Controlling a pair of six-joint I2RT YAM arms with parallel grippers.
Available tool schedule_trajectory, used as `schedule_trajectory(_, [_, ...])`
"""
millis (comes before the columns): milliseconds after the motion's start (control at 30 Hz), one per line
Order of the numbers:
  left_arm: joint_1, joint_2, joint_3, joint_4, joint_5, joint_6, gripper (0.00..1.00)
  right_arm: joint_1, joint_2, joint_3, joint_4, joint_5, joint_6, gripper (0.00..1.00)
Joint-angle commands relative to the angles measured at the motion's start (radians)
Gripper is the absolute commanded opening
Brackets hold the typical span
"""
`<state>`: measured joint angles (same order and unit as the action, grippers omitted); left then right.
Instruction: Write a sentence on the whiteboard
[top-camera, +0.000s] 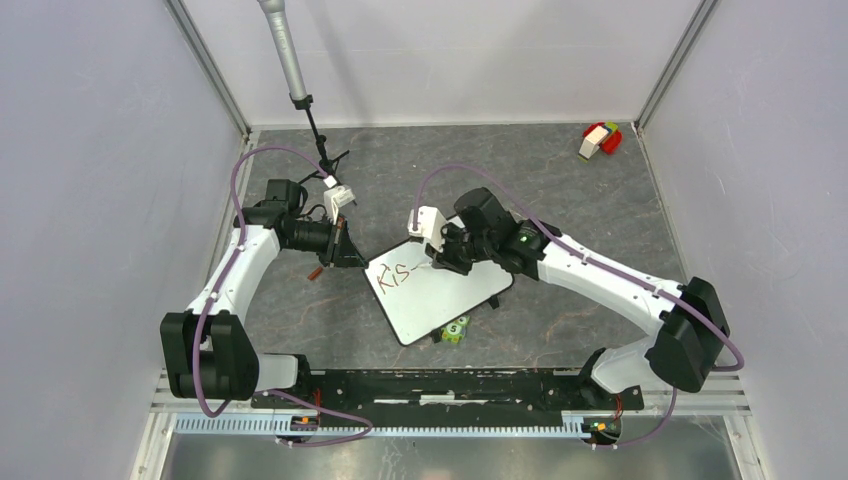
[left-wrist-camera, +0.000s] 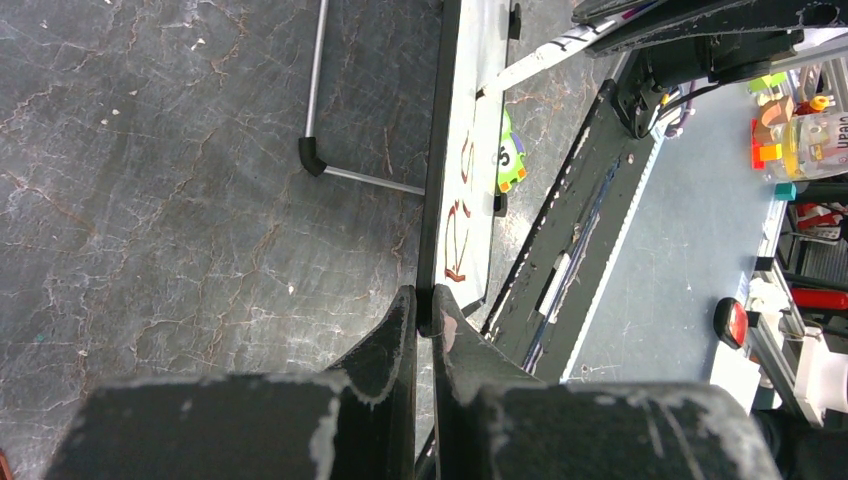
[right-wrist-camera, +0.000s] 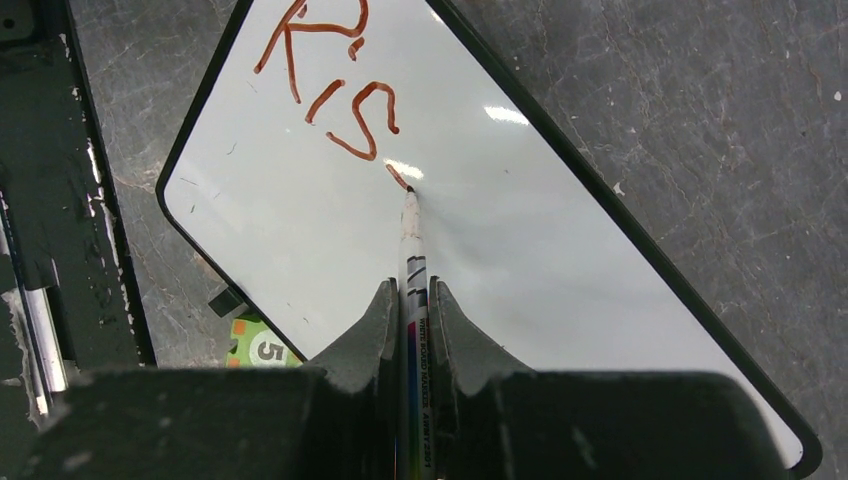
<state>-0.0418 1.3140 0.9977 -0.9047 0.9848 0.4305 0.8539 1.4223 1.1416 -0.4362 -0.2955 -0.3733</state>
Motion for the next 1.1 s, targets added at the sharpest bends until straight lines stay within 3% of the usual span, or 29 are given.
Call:
schedule_trajectory(0, [-0.016,-0.006,0.012,-0.032,0.014,0.006,0.02,-0.015,-0.001,0.063,0.001,0.040,-0.027,0.00])
schedule_trajectory(267, [-0.017,-0.009,0.012,-0.031,0.013,0.004,0.02,-0.009,0.035,0.106,0.001,0.017,-0.019,0.00])
schedule_trajectory(1067, [-0.017,-0.012,0.010,-0.031,0.010,0.004,0.02,0.042,-0.021,-0.037,0.014,0.059,-0.029,0.00])
